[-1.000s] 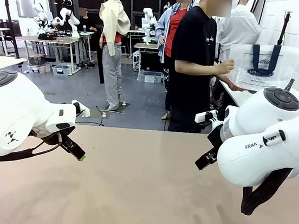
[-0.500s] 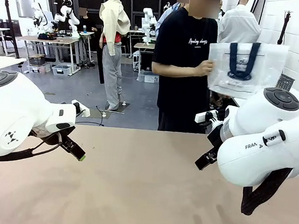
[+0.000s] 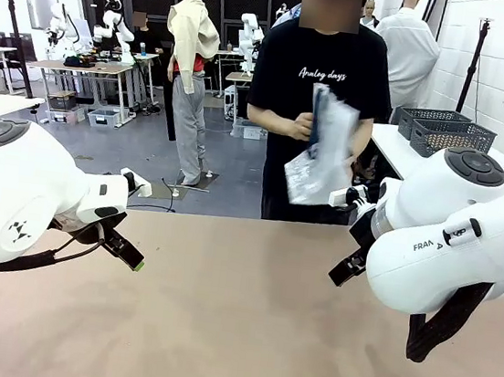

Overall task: Transfer purchased items from the store into the shopping bag.
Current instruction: Open the Reusable shopping bag in the center of the table.

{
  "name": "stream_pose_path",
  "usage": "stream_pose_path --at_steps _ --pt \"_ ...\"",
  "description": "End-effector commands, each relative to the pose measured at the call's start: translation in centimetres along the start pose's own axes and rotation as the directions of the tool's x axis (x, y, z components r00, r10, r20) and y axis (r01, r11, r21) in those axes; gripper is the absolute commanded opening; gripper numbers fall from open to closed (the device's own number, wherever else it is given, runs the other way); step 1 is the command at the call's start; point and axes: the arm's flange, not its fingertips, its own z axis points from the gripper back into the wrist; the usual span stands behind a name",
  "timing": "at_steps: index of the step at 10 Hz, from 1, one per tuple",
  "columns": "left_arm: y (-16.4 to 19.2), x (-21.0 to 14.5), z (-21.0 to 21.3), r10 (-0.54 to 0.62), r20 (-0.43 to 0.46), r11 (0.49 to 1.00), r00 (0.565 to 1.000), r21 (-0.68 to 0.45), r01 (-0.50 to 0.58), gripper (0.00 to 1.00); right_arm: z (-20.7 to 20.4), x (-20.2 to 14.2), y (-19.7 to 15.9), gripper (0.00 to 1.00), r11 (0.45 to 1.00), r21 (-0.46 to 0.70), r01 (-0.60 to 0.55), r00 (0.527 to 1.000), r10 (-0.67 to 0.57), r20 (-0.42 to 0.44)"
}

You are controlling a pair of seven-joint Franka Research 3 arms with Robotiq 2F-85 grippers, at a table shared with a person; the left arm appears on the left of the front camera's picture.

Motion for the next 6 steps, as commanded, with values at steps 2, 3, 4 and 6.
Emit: stream_pose_path --at_steps 2,3,4,6 --pt "0.11 -0.03 0.00 0.002 0.000 1.000 1.000 0.001 -0.002 1.00 0.00 0.00 -0.01 1.00 1.000 0.000 0.000 1.000 0.000 0.000" --pt "0.11 -0.03 0.00 0.002 0.000 1.000 1.000 0.001 -0.002 1.00 0.00 0.00 -0.01 1.00 1.000 0.000 0.000 1.000 0.000 0.000" --pt "0.11 -0.03 0.00 0.002 0.000 1.000 1.000 0.001 -0.002 1.00 0.00 0.00 -0.01 1.00 1.000 0.000 0.000 1.000 0.000 0.000" --pt "0.11 -0.03 0.00 0.002 0.000 1.000 1.000 0.001 -0.002 1.00 0.00 0.00 -0.01 1.00 1.000 0.000 0.000 1.000 0.000 0.000"
